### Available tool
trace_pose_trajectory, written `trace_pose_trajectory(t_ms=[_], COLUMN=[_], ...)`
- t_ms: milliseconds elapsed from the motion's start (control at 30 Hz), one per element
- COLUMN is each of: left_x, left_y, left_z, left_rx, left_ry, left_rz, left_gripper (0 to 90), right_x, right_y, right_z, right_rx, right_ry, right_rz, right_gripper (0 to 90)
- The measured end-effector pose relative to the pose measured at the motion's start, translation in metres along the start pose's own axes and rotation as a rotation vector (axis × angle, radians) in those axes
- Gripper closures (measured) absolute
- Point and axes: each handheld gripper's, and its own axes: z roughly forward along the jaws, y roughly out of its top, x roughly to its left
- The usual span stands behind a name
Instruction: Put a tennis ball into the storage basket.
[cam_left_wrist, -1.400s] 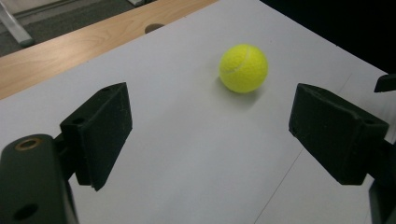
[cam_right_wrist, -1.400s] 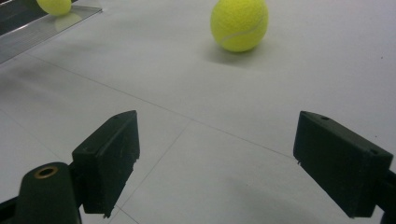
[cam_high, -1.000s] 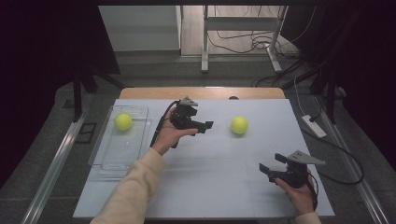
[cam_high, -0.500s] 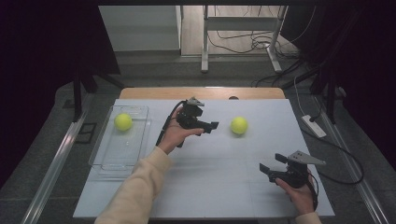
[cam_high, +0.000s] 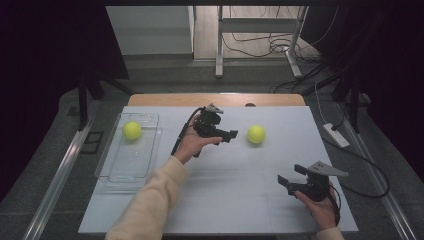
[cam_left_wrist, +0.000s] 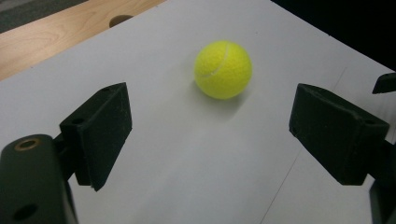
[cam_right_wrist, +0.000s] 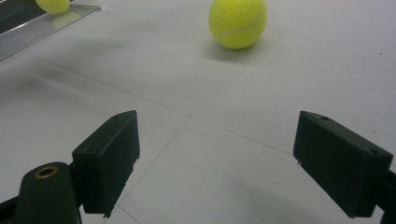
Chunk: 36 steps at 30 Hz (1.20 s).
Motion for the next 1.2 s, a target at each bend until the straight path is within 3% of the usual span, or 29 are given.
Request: trace_pose_trajectory(t_ms=[1033, 1200], left_x=[-0.011, -0.014], left_y=[0.012, 0.018], left_z=[0.031, 0.043], left_rx=[0.030, 0.042], left_ry=[-0.022, -0.029], left_rz=[0.016, 0.026], left_gripper=[14.2, 14.2], right_x=[0.001, 0.001], right_y=[0.001, 0.000], right_z=[0.000, -0.001], right_rx=[-0.002, -0.010], right_ry=[0.005, 0.009], right_rz=[0.000, 0.011], right_gripper=[14.8, 14.8])
